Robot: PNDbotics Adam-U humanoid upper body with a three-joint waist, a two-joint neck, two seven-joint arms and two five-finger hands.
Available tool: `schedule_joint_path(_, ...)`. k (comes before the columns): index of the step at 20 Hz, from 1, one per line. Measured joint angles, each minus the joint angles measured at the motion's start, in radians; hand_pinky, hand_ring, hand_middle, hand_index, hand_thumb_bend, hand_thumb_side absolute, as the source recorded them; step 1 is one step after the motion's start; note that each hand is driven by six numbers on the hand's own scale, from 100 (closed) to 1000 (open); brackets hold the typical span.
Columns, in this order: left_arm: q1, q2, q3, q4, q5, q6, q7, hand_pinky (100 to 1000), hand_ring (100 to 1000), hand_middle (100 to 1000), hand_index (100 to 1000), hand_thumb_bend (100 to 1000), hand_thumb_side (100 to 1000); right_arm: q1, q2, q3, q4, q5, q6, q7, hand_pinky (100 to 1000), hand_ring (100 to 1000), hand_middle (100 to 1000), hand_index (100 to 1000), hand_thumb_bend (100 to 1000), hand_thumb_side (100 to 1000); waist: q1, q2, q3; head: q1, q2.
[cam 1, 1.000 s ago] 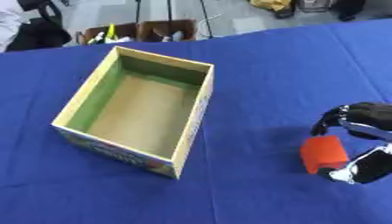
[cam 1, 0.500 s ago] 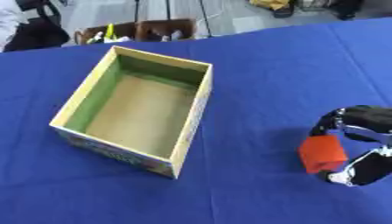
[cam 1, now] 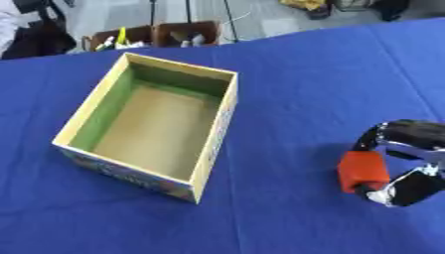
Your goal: Pick up objects on the table and place them in the box.
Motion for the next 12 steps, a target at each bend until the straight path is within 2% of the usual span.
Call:
schedule_joint_path(3,-0.001,0.000,0.000,0.000,0.000,0.000,0.000,698,791,757,842,100,948,-0.003,0.002,0.000,0.003,0.001,0.003,-0.020,689,774,579,727,277,381,0.001,0.000,0.000,-0.003,-0.001)
schedule_joint_path(6,-0.001,-0.002,-0.001,0.000,0.000,0.000,0.000,697,791,756,842,100,948,-0.003,0.002,0.000,0.006,0.003,0.008,-0.040,667,749,539,671,282,392,0.001,0.000,0.000,-0.004,-0.003)
schedule_joint_path(12,-0.001,-0.008,-0.005,0.000,-0.001,0.000,0.000,696,791,756,842,100,946,-0.005,0.002,0.000,0.008,0.001,0.031,-0.091,635,710,474,588,194,380,0.001,0.000,0.000,-0.005,-0.005)
